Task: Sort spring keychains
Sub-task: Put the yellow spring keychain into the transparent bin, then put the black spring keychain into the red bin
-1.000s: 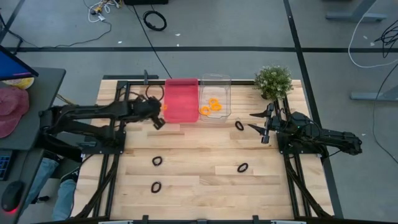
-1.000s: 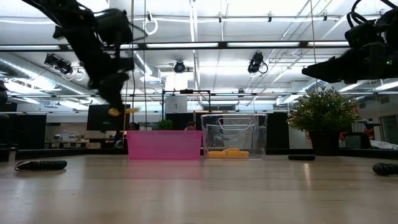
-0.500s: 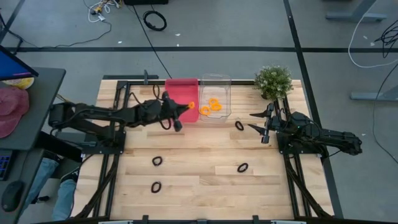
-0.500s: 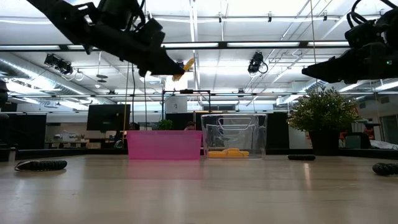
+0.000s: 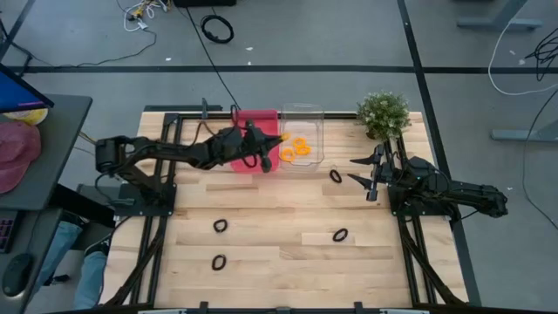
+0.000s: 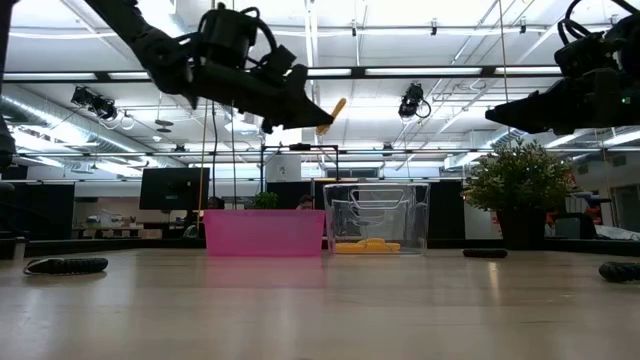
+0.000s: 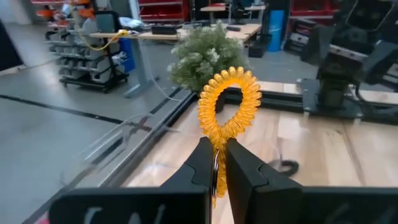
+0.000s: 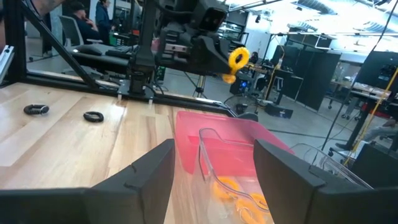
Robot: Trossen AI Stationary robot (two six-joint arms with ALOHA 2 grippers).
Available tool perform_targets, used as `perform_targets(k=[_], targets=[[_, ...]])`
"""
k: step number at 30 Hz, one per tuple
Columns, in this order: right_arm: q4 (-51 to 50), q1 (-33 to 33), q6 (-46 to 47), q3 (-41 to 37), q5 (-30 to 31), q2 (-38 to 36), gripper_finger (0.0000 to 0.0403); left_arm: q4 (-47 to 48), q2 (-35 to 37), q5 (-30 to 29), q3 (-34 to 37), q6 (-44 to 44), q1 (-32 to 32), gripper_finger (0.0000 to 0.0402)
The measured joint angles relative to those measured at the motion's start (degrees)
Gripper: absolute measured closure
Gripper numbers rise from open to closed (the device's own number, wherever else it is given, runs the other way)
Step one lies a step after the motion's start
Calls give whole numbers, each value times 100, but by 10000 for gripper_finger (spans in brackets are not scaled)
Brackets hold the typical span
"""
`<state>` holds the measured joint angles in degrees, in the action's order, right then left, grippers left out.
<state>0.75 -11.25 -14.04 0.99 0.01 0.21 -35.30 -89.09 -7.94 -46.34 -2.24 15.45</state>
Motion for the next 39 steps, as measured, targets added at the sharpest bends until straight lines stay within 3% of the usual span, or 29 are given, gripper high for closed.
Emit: perform_targets(k=[8,16,30,34,39], targets=[[0,1,1,0,0,0,182,61,-676,795,-716,1,220,379],[0,-1,-1,0,0,0,182,401,-825,784,-915,-20,277,360],[0,1,-1,0,0,-1,182,603,-821,903,-915,151,277,154],[0,0,0,0,0,-2,182,1304,-755,909,-912,209,239,134],[0,1,0,0,0,0,182,3073,-395,905,-912,348,-42,137]])
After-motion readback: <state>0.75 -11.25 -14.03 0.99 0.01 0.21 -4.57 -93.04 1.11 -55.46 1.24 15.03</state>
